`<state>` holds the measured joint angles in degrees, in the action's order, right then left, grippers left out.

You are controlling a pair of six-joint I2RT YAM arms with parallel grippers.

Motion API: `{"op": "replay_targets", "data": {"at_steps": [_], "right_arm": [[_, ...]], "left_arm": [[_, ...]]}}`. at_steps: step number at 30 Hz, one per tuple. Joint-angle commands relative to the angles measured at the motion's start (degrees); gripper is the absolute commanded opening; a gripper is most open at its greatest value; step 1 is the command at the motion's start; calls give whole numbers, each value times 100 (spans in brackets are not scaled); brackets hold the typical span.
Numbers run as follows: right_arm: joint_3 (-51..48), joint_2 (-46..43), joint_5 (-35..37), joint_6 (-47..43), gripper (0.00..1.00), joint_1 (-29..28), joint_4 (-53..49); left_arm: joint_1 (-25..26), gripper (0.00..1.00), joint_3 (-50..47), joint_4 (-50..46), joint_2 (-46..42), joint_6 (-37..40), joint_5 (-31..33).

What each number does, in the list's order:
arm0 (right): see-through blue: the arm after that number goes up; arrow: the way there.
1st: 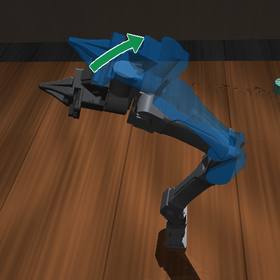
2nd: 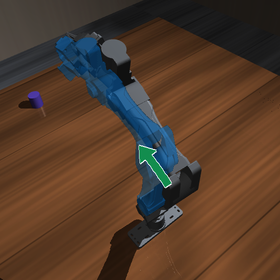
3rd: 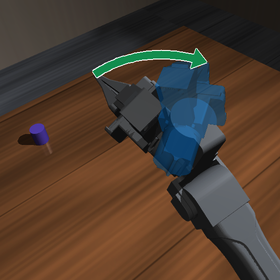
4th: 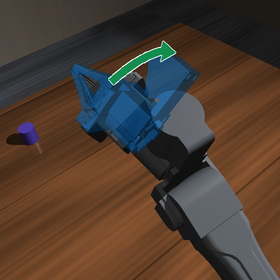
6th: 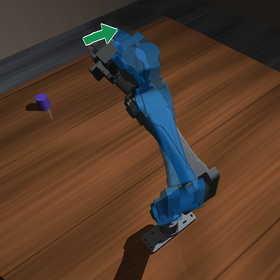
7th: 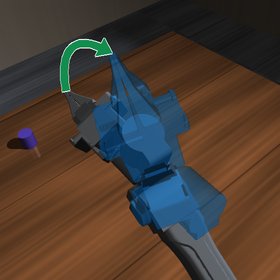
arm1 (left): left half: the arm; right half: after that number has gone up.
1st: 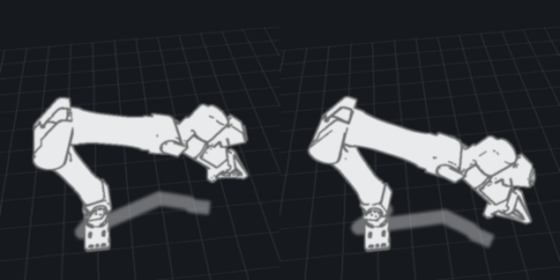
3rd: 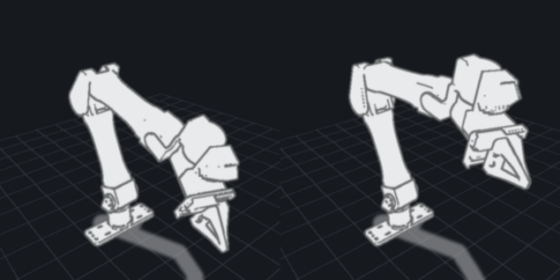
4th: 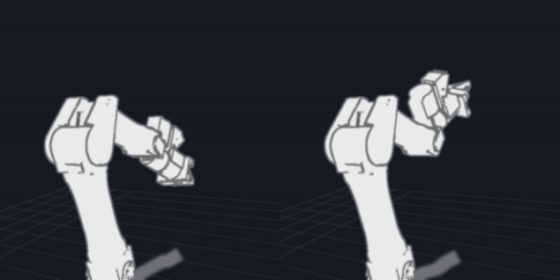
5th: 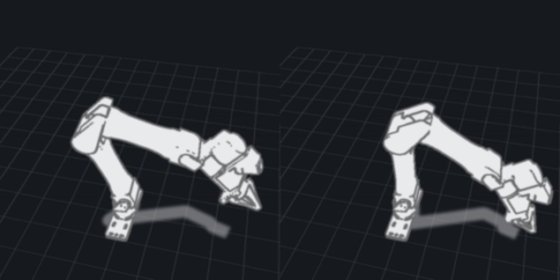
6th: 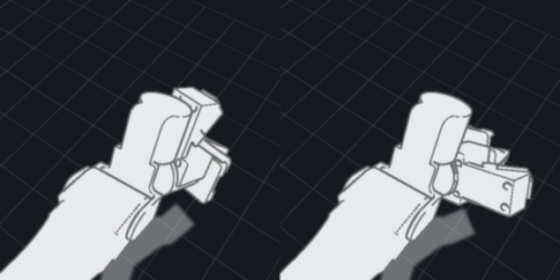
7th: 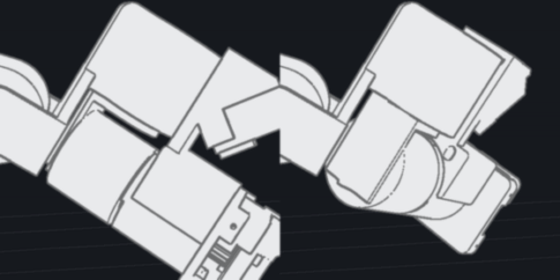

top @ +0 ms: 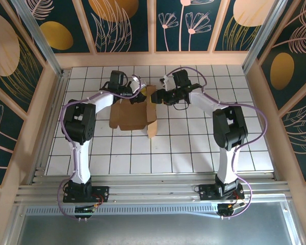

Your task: Fold the paper box

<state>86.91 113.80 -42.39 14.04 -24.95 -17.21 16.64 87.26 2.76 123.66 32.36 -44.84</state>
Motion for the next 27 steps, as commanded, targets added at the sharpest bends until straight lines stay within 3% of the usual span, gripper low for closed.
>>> {"op": "replay_targets", "data": {"at_steps": [1, 3, 14, 17, 20, 27], "right_arm": [[182, 279, -415, -370, 56, -4, 78], [282, 376, -527, -426, 56, 27, 15], [308, 465, -956, -907, 60, 212, -190], [413, 565, -1016, -1088, 60, 227, -298], [627, 737, -999, -1146, 60, 239, -485], [724, 769, -626, -1125, 60, 307, -521]], "left_arm": [[163, 40, 278, -82, 276, 147, -405], [185, 42, 376, -74, 356, 187, -415], [269, 77, 541, -13, 495, 632, -930], [270, 75, 620, -8, 553, 662, -1136], [282, 65, 734, -24, 627, 570, -1327], [275, 76, 432, -233, 273, 656, -1306]]}}
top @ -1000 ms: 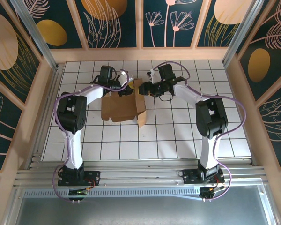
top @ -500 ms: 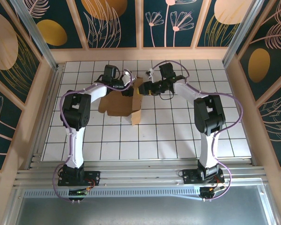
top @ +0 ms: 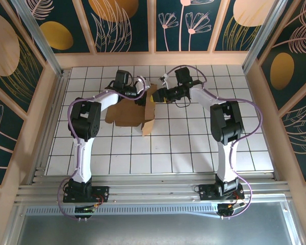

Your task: Fold the paper box

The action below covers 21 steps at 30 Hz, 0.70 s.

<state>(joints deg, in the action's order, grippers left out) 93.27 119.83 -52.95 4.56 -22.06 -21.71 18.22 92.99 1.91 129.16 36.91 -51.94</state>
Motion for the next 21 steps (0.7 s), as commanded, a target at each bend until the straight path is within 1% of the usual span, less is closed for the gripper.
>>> {"op": "replay_targets", "data": {"at_steps": [1, 5, 8, 10, 14, 21], "right_arm": [[77, 135, 474, -160, 60, 39, -46], [43, 58, 545, -161, 60, 62, -47], [52, 42, 566, -166, 60, 61, -87], [26, 40, 608, -149, 60, 57, -86], [0, 16, 671, -139, 59, 53, -74], [-53, -13, 655, -104, 59, 48, 1]], "left_arm": [[116, 78, -262, -114, -390, 227, -526], [120, 89, -859, 195, -912, 265, -15], [106, 91, -1210, 419, -1279, 241, 412], [77, 91, -1362, 576, -1449, 101, 518], [10, 93, -1518, 714, -1681, -243, 394], [-52, 94, -1648, 380, -1932, -260, 150]]}}
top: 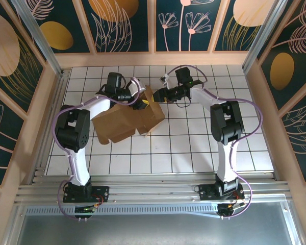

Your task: Fold the paper box

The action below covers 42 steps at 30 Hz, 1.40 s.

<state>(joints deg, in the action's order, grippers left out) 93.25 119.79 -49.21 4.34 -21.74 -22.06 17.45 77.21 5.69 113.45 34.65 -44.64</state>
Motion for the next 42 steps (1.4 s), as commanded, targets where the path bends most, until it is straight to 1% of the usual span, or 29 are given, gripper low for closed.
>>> {"op": "replay_targets", "data": {"at_steps": [1, 5, 6, 8, 10, 13, 15, 16, 18, 20, 21, 23, 24, 29, 31, 33, 37, 39, 42], "right_arm": [[-53, -1, 276, -74, 59, 16, 44], [-68, 10, 288, -65, 59, -6, 69], [-83, 17, 289, -49, 59, -10, 100], [-121, 29, 314, 11, 59, -19, 165], [-168, 29, 483, 104, 59, -23, 228], [-457, -152, 1004, 363, 62, -33, 559], [-719, -368, 1296, 427, 63, -33, 768], [-873, -491, 1514, 476, 64, -25, 832], [-1045, -649, 1992, 532, 66, -57, 725], [-1192, -781, 2777, 530, 67, -220, 464], [-1262, -831, 3041, 506, 68, -333, 396], [-1462, -934, 3453, 538, 69, -596, 424], [-1541, -956, 3519, 582, 69, -692, 467], [-1723, -927, 3752, 736, 68, -1049, 649], [-1700, -858, 3748, 735, 66, -1129, 642], [-1648, -747, 3907, 688, 63, -1250, 555], [-1471, -513, 4436, 429, 51, -1525, 277], [-1413, -468, 4776, 309, 46, -1585, 164], [-1202, -450, 5437, 21, 30, -1588, -115]], "left_arm": [[28, 94, -143, 21, -438, -58, -585], [-43, 96, -385, 141, -820, -304, -461], [-71, 98, -435, 213, -929, -470, -437], [-163, 99, -566, 501, -1220, -1077, -288], [-245, 99, -717, 708, -1487, -1528, -162], [-281, 99, -1058, 812, -2002, -1765, 218], [-294, 99, -1161, 685, -2203, -1993, 647], [-329, 99, -1166, 561, -2270, -2226, 932], [-398, 98, -971, 51, -2301, -2575, 1397], [-449, 94, -646, -663, -2277, -3050, 2104], [-474, 92, -494, -974, -2259, -3249, 2372], [-513, 89, -351, -1469, -2285, -3574, 2605], [-515, 89, -387, -1568, -2349, -3699, 2660], [-516, 90, -1180, -1364, -3046, -4295, 2591], [-515, 90, -1434, -1268, -3255, -4480, 2681], [-516, 91, -1681, -1184, -3405, -4623, 2745], [-515, 92, -2076, -1018, -3698, -4848, 2779], [-515, 93, -2118, -991, -3800, -4905, 2810], [-515, 95, -2114, -1018, -3871, -4916, 2889]]}}
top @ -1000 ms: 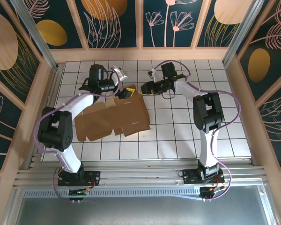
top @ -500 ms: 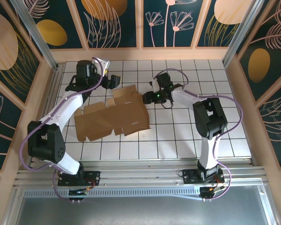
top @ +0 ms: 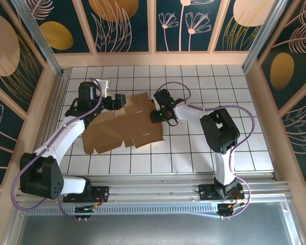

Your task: Fold the paper box

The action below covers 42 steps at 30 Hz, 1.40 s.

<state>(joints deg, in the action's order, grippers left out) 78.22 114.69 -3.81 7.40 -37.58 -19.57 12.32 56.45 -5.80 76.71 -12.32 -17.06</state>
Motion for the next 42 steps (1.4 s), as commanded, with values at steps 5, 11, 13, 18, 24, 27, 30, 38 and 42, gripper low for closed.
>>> {"op": "replay_targets", "data": {"at_steps": [5, 11, 13, 18, 24, 27, 30, 38, 42], "right_arm": [[514, -460, 2607, -1686, 3, -34, -487], [-1369, -2140, 3935, -6334, 1, -98, 2710], [-1938, -2659, 3478, -7625, 1, 27, 3673], [-2153, -2969, 3150, -8937, 1, 185, 4784], [-3149, -2969, 2649, -9727, 0, 175, 6498], [-3526, -2938, 2457, -10003, 0, 204, 7065], [-3750, -2939, 2338, -10069, 0, 212, 7301], [-3653, -3034, 1827, -9387, 1, 428, 6434], [-3564, -2956, 1770, -9342, 1, 502, 6403]], "left_arm": [[-1, 96, 47, 361, -210, -291, 385], [-1, 98, -32, 1261, -177, 654, -14], [-1, 99, -466, 1951, -347, 1129, -7], [-11, 99, -779, 2758, -284, 2323, -528], [-10, 99, -630, 3399, 907, 2998, -1771], [-25, 99, -661, 3747, 1404, 3893, -1683], [-28, 99, -308, 3586, 1968, 4623, -1761], [6, 97, 1346, 3127, 3353, 4626, -2508], [58, 92, 2139, 1460, 3615, 5365, -3657]]}}
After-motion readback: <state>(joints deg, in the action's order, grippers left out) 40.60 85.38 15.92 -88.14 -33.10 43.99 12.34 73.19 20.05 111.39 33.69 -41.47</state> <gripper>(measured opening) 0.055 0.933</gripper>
